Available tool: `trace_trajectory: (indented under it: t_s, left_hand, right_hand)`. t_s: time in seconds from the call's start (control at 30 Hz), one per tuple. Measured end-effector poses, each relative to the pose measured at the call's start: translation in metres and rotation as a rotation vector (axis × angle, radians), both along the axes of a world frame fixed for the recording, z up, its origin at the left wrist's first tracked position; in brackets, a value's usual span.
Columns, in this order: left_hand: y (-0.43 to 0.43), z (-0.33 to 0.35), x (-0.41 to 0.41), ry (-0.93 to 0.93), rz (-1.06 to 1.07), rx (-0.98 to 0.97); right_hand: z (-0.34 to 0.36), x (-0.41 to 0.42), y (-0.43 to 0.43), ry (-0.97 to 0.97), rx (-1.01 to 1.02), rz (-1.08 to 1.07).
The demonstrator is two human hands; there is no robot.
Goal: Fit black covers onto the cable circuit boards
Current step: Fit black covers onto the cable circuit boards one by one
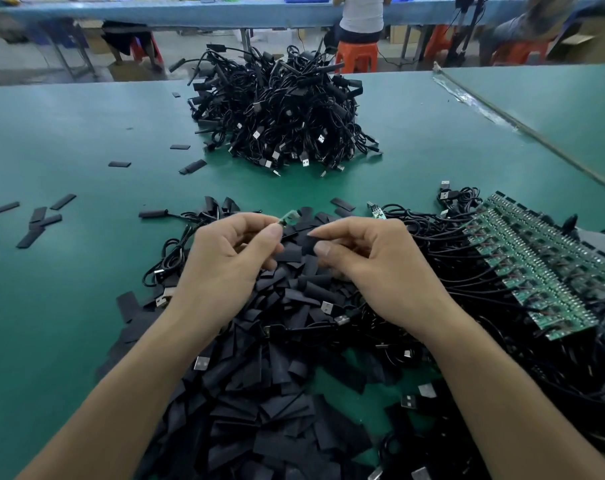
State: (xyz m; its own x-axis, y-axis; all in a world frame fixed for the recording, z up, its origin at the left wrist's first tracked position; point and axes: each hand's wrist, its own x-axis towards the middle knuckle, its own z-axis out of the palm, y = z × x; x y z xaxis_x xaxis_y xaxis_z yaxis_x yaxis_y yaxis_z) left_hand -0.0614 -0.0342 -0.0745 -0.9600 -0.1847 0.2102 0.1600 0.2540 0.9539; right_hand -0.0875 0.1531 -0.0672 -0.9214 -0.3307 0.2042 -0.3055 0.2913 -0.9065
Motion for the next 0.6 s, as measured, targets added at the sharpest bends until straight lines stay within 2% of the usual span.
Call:
trace_trajectory:
  t_s: [0.23, 0.47, 0.6]
  left_hand:
    - [0.0069, 0.0048, 0.0053, -0.009, -0.145, 0.066]
    - [0.0073, 0.0047, 0.0053, 0.010, -0.095, 0.036]
    - [0.0054, 0.0037, 0.0040, -0.008, -0.061, 0.010]
  right_hand:
    - [0.0035, 0.0044, -0.0026, 0.031, -0.116, 0.053]
    - [0.0025, 0.0074, -0.0067, 0.226, -0.011, -0.068]
    - [0.0017, 0.0028, -0.0020, 0.235, -0.009, -0.129]
